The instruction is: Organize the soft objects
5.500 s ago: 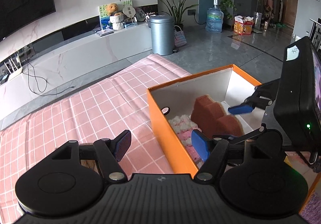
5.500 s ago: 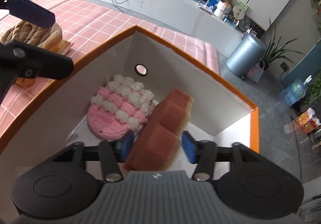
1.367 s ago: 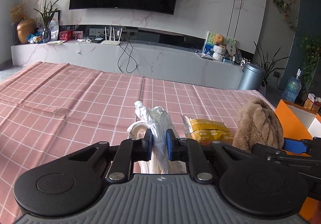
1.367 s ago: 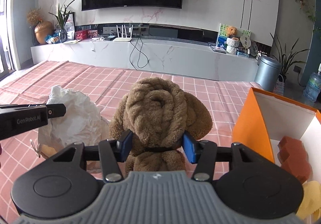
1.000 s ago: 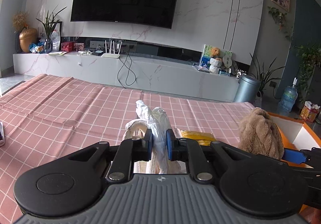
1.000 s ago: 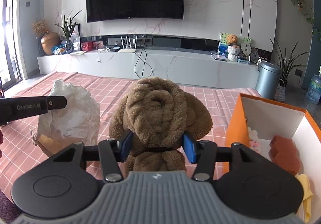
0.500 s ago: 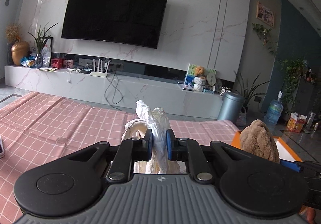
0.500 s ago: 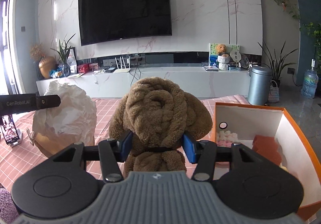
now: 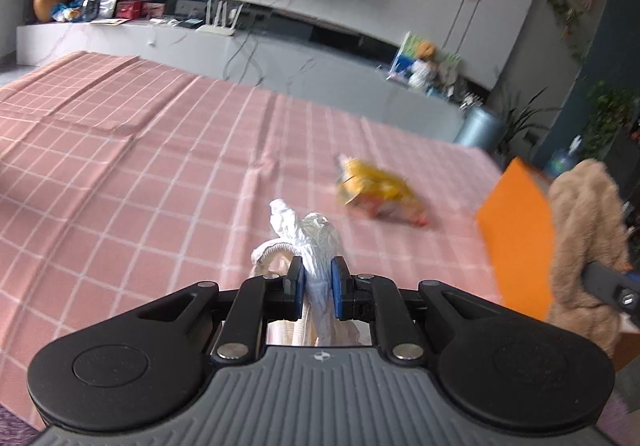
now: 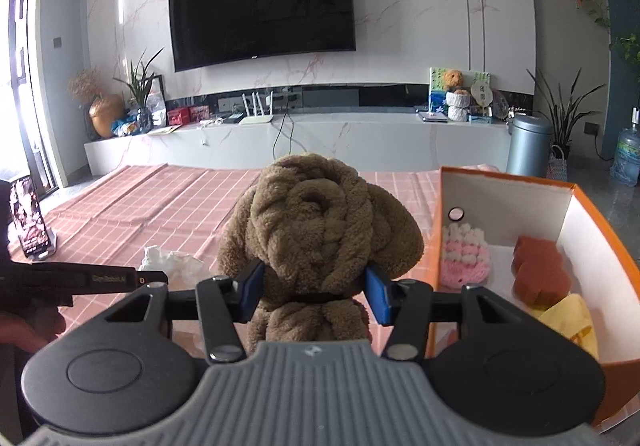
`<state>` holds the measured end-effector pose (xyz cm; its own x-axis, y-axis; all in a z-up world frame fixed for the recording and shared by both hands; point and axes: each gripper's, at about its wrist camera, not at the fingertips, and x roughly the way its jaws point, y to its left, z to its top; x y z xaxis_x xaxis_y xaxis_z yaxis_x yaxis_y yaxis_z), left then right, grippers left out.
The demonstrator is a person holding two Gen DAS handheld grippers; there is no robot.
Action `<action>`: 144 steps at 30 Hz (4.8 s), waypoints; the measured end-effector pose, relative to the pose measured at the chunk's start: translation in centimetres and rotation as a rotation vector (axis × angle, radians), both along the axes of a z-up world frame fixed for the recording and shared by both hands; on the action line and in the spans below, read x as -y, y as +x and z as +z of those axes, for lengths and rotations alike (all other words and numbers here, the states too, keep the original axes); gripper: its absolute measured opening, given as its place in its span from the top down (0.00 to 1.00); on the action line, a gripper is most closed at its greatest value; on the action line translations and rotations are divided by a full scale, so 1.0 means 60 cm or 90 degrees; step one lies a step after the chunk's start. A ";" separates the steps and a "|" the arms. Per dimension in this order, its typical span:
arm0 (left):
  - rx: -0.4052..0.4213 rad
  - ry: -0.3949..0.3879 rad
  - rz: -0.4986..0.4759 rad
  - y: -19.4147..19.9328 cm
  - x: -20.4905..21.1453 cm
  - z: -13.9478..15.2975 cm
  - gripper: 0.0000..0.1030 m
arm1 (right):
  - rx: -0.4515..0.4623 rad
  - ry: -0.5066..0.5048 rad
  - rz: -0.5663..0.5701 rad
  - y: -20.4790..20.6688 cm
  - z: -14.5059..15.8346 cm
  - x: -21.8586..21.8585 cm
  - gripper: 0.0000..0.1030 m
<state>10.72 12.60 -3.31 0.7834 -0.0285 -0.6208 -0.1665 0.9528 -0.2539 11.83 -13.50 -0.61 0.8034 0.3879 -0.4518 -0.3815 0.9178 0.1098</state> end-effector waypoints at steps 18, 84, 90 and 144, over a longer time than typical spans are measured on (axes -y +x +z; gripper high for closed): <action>0.006 0.195 -0.197 -0.033 0.081 0.004 0.26 | -0.057 -0.046 0.046 0.032 -0.062 -0.046 0.49; 0.186 0.127 -0.498 0.140 0.342 0.167 0.73 | -0.058 -0.071 -0.082 0.181 0.115 0.282 0.49; 0.134 0.238 -0.582 0.179 0.413 0.116 0.73 | -0.093 -0.145 -0.077 0.235 0.066 0.292 0.49; 0.098 0.199 -0.503 0.181 0.391 0.113 0.29 | -0.041 -0.310 -0.058 0.224 0.042 0.267 0.15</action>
<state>21.56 -10.89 3.49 0.6814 -0.4468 -0.5797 0.5898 0.8042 0.0734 25.27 -29.54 1.91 0.7892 0.0487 -0.6121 -0.3032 0.8978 -0.3194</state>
